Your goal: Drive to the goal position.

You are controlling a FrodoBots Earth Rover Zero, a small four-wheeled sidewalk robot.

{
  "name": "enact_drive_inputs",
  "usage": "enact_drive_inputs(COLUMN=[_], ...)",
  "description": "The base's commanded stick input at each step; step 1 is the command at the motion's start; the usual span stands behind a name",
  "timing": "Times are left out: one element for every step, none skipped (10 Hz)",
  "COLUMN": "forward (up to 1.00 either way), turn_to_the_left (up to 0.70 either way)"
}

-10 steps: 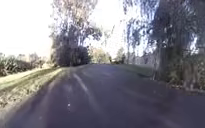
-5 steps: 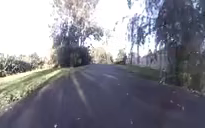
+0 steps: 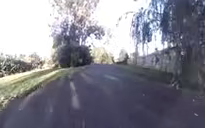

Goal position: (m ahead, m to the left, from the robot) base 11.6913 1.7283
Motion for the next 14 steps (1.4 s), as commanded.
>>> enact_drive_inputs(forward=[1.0, 1.0, 1.0, 1.0, 1.0, 1.0, 1.0, 1.0, 1.0, 1.0, 1.0, 1.0, 1.0, 1.0], turn_to_the_left=[0.0, 0.0, 0.0, 0.0, 0.0, 0.0, 0.0, 0.0, 0.0, 0.0, 0.0, 0.0, 0.0, 0.0])
